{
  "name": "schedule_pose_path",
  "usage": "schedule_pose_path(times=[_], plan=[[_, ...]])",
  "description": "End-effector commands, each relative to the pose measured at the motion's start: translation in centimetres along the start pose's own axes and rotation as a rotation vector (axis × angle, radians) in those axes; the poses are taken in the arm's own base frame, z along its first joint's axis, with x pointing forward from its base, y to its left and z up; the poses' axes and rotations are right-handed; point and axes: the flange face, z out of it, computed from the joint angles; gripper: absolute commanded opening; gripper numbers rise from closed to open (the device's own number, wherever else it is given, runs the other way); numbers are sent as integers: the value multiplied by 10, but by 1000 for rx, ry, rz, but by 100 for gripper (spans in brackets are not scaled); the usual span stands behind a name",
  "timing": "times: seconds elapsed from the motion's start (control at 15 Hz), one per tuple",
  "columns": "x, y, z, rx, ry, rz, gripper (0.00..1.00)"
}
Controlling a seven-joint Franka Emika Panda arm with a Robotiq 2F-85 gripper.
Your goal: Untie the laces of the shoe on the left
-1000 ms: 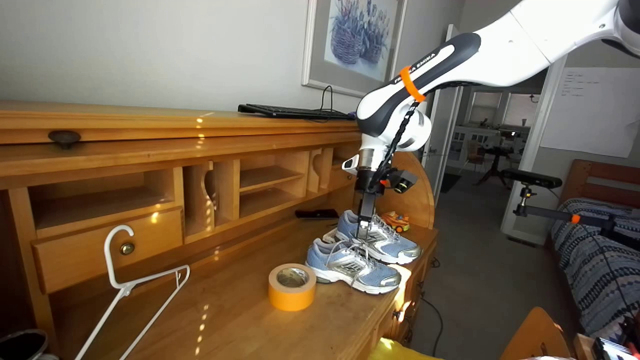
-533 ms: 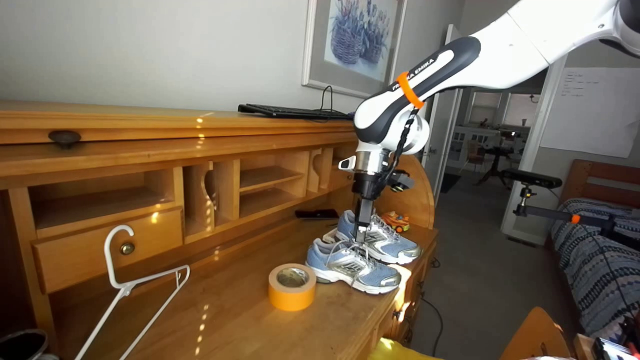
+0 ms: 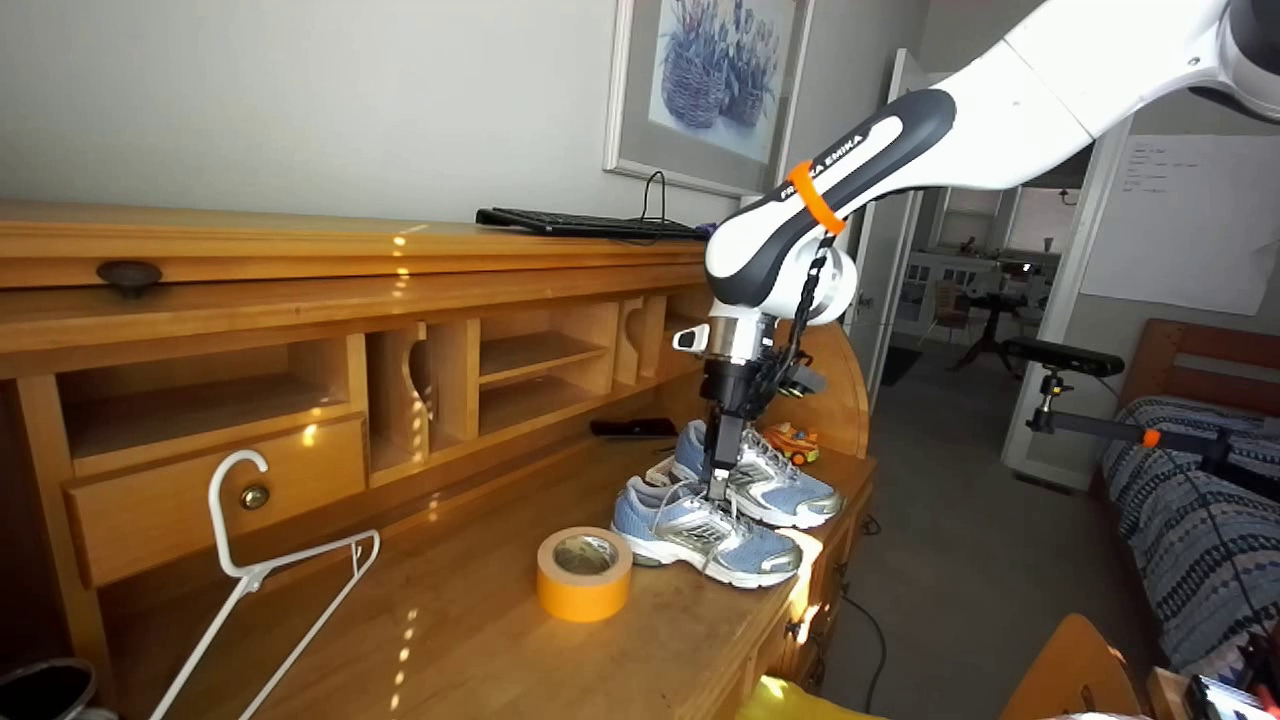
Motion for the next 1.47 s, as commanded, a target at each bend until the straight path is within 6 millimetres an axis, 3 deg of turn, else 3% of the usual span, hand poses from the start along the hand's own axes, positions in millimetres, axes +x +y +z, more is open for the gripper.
schedule_pose_path(times=[0.0,0.53,0.8,1.4], plan=[[-1,-3,11,-2,-7,-24,100],[-2,-11,30,58,-47,-59,100],[-5,-23,16,97,-71,-93,100],[-12,-40,7,219,-129,-136,100]])
